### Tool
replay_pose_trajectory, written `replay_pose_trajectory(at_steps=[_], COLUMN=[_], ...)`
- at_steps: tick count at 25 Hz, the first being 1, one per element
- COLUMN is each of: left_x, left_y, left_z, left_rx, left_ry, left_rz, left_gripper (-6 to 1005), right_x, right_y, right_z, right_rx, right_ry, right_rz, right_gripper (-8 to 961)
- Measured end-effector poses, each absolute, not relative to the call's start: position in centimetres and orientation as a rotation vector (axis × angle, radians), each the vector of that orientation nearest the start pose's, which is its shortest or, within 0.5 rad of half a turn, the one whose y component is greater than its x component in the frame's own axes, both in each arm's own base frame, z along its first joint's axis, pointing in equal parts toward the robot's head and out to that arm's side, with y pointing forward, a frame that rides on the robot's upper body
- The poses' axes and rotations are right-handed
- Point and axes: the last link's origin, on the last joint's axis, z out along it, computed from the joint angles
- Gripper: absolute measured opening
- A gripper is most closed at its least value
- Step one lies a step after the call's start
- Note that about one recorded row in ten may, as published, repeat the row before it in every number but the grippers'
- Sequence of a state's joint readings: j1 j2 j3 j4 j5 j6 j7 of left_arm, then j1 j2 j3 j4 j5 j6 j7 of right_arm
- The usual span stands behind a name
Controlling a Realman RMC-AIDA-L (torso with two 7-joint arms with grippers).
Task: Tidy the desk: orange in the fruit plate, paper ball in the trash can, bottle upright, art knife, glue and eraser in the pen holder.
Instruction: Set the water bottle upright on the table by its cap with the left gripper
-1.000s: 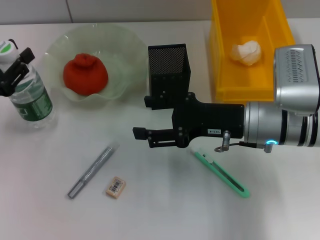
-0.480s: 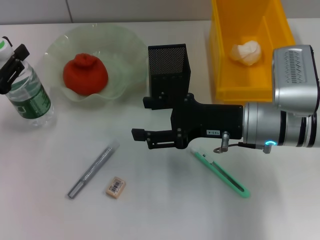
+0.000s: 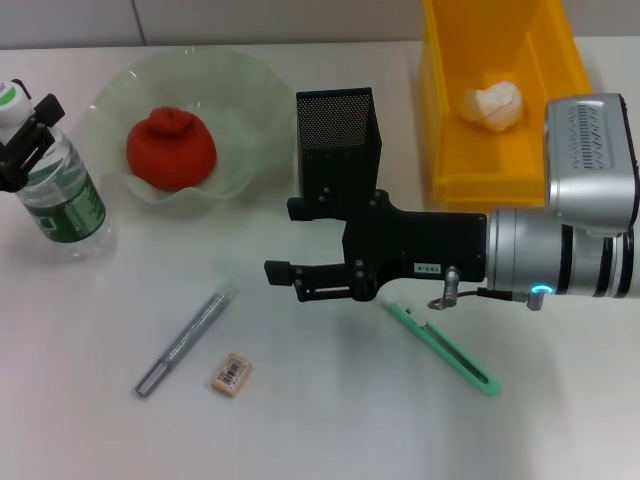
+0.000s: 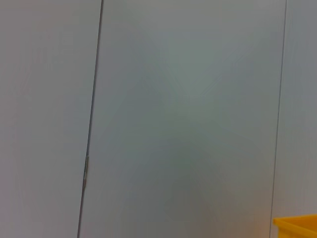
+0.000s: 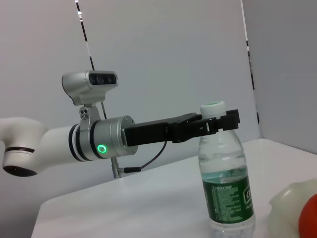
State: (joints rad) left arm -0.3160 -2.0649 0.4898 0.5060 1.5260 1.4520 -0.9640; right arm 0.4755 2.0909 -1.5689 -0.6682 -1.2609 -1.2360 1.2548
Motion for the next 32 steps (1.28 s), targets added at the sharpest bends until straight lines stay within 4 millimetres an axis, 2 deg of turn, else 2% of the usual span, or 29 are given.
replay_pose_trajectory(at_steps=[32], left_x=[-33.27], left_y=[30.34], left_z=[5.51], left_rx=[-2.026], left_ry=[-0.515], left_rz=[-0.892], left_gripper=[495], right_x=[18.78], right_y=[31.39], right_z=[-8.70], right_rx=[-2.845], right_ry=[0.404], right_rz=[0.878], right_gripper=[829])
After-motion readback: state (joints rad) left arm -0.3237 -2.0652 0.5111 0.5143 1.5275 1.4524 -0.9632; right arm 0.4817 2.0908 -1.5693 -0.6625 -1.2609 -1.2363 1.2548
